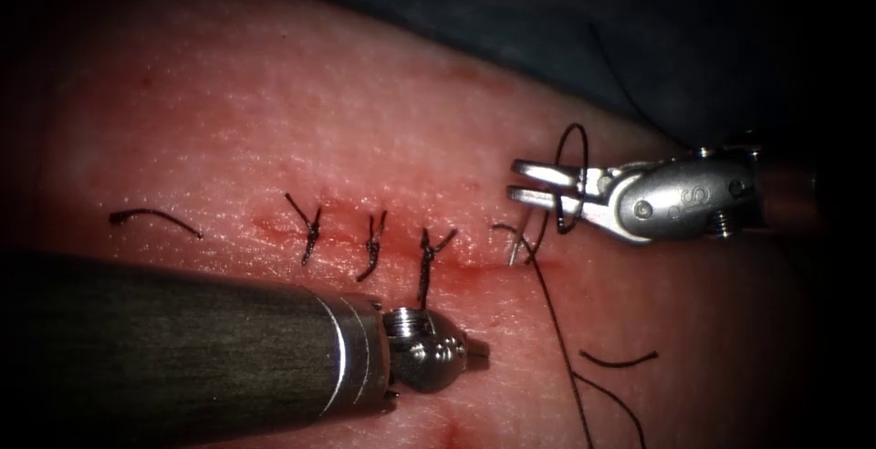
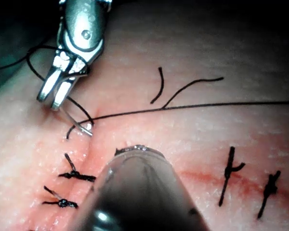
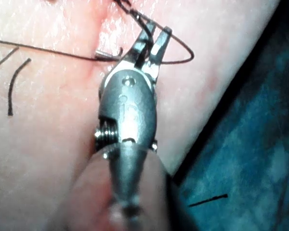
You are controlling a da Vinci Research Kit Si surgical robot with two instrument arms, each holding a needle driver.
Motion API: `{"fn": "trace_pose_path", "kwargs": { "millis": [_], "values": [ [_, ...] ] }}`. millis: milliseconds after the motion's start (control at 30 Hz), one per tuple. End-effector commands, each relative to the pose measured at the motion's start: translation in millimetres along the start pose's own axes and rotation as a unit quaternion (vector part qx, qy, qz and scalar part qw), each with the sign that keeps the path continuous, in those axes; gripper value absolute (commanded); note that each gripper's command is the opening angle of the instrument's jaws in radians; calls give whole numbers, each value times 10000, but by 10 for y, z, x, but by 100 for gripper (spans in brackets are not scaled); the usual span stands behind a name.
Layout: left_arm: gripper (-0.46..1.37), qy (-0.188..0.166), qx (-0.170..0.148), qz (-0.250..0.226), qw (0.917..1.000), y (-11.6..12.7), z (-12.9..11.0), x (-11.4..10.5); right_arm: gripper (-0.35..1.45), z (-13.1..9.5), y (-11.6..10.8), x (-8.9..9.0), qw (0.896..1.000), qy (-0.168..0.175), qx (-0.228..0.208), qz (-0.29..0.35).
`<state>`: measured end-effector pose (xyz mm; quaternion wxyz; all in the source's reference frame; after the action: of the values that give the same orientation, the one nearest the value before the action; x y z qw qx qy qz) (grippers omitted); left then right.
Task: Wound Closure
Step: Throw the needle through the target on the bottom of the cut with the right gripper
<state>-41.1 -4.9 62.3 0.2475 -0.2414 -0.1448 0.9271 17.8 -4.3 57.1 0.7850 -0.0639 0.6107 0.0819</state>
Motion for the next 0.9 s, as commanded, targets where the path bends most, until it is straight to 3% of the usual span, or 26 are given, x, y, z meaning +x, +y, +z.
{"fn": "trace_pose_path", "kwargs": {
  "millis": [33, 567, 900],
  "values": [
    [-35, 1, -9, 7, 10000, 0, 1, -1, -35, 1, 0, 0, 10000, -17, -29, 0],
    [-35, 2, -4, 37, 10000, 2, 1, -9, -35, 36, -14, 14, 9993, -213, -287, 118],
    [-35, 3, -4, 54, 10000, 2, 1, -12, -35, 28, -4, 12, 9997, -179, -30, 132]
  ]
}}
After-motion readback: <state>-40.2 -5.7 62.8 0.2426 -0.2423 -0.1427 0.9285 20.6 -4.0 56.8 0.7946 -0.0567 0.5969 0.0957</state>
